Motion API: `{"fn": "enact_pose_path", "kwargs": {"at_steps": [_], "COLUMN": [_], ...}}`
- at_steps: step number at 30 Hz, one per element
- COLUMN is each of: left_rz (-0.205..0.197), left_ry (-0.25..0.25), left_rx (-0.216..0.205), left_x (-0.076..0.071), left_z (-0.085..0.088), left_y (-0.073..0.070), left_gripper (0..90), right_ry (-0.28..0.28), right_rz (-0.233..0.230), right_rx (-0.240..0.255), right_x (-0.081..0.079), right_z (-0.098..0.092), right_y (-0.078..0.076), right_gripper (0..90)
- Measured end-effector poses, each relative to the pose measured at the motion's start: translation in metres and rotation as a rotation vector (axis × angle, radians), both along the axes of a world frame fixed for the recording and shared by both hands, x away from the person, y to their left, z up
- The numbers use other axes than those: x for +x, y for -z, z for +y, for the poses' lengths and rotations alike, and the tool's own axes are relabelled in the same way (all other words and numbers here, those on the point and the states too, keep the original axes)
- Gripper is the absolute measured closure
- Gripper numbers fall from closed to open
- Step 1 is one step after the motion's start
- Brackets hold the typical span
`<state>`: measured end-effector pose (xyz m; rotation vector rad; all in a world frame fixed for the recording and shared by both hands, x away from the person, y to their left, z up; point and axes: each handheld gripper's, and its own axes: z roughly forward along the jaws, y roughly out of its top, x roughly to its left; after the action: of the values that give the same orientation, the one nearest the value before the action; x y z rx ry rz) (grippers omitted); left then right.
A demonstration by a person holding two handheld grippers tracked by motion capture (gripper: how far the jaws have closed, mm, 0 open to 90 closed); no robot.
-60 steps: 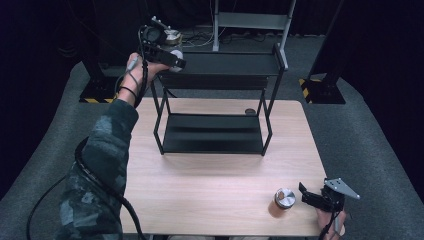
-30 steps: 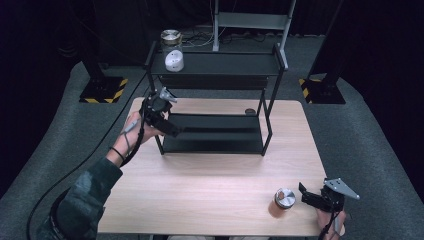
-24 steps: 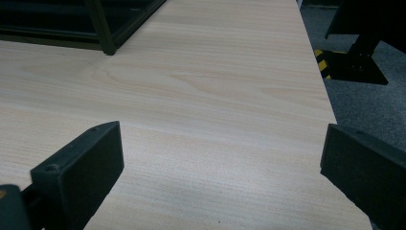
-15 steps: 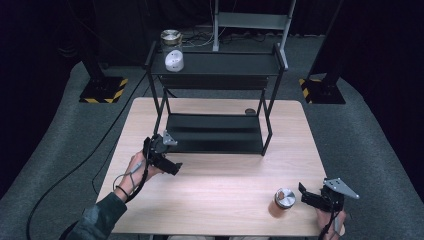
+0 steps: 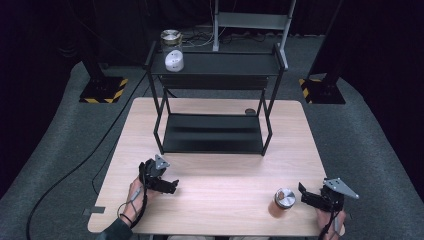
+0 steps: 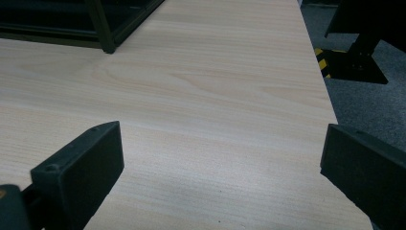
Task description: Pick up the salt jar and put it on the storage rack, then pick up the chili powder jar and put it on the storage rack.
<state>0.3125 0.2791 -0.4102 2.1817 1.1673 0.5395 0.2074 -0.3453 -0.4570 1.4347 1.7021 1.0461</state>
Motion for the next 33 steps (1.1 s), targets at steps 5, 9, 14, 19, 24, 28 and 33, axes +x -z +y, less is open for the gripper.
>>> {"fn": "enact_pose_path", "kwargs": {"at_steps": [5,9,14,19,24,28,33], "left_rz": [-0.006,-0.003,-0.011,-0.022,-0.022,-0.021,-0.021], "left_ry": [-0.048,-0.070,-0.086,-0.087,-0.087,-0.087,-0.088], "left_rx": [-0.052,-0.073,-0.096,-0.101,-0.101,-0.101,-0.101], "left_x": [-0.007,-0.008,-0.010,-0.013,-0.013,-0.013,-0.013], "left_z": [0.006,0.007,0.008,0.009,0.009,0.009,0.009], "left_y": [0.013,0.020,0.024,0.026,0.026,0.026,0.026], "left_gripper": [0.0,0.0,0.0,0.0,0.0,0.0,0.0], "right_ry": [0.001,0.003,0.003,0.006,0.006,0.004,0.003], "right_rz": [0.002,0.002,0.002,-0.001,-0.001,-0.001,0.000], "right_rx": [-0.003,-0.003,-0.003,-0.003,-0.006,-0.006,-0.008], "right_x": [0.000,0.000,0.000,0.000,0.000,0.000,0.000], "right_z": [0.001,0.001,0.001,0.001,0.002,0.001,0.002], "right_y": [0.000,0.000,0.000,0.000,0.000,0.000,0.000], "right_gripper": [0.0,0.0,0.0,0.0,0.0,0.0,0.0]}}
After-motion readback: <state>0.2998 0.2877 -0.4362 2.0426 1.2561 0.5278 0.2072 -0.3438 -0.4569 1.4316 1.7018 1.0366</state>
